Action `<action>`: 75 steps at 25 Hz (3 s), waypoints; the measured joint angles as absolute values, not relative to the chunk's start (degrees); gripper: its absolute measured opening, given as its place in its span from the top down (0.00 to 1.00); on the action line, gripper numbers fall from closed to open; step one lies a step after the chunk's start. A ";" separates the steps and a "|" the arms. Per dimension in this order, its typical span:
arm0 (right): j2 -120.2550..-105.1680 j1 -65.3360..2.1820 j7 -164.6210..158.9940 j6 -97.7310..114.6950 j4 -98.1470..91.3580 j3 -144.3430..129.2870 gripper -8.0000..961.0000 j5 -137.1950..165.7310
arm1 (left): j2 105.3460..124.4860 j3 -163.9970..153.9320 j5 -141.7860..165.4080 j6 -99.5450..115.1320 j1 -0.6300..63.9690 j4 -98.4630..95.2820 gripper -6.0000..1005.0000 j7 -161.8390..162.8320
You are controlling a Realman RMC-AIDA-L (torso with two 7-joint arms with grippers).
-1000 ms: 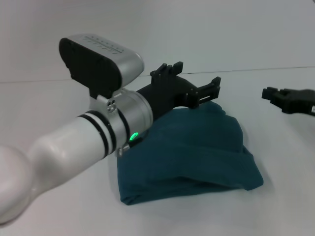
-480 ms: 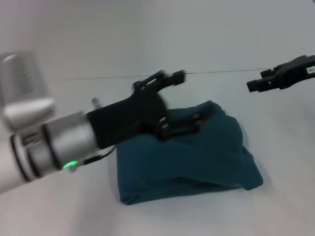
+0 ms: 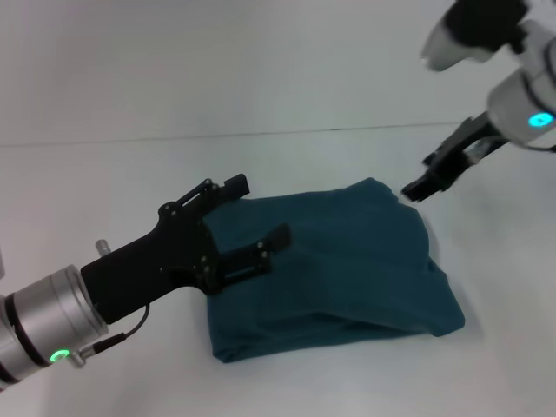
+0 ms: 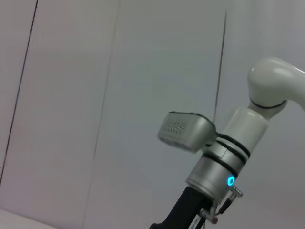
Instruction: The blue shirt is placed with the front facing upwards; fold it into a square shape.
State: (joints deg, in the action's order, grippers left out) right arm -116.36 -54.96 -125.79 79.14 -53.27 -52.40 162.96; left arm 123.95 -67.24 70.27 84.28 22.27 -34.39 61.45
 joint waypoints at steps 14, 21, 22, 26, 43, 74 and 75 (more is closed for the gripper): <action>-116.78 -59.10 -126.78 63.51 -35.63 -52.62 0.34 162.86 | 124.02 -66.97 70.48 84.05 22.43 -31.09 0.07 59.69; -116.67 -58.77 -128.20 58.00 -31.36 -51.82 0.37 162.19 | 124.03 -66.92 70.62 83.59 22.31 -30.94 0.07 59.68; -116.62 -58.76 -128.33 57.31 -30.56 -51.80 0.38 162.15 | 124.05 -66.91 70.62 83.59 22.25 -30.93 0.07 59.68; -116.74 -58.66 -129.02 55.59 -28.86 -52.04 0.41 162.32 | 124.11 -66.89 70.64 83.60 22.17 -30.91 0.07 59.68; -116.49 -56.83 -129.95 54.63 -30.90 -51.91 0.91 162.17 | 124.19 -66.89 70.23 83.66 21.99 -30.76 0.07 59.44; -116.70 -57.09 -132.41 54.23 -28.08 -50.94 0.34 162.51 | 124.19 -66.79 70.22 83.66 23.03 -29.53 0.07 59.32; -116.68 -56.99 -132.42 54.22 -28.08 -50.95 0.38 162.51 | 124.19 -66.73 70.22 83.63 23.03 -29.49 0.07 59.32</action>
State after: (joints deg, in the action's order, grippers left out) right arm -116.68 -56.99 -132.42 54.22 -28.08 -50.95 162.51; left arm 124.19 -66.73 70.22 83.63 23.03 -29.49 59.32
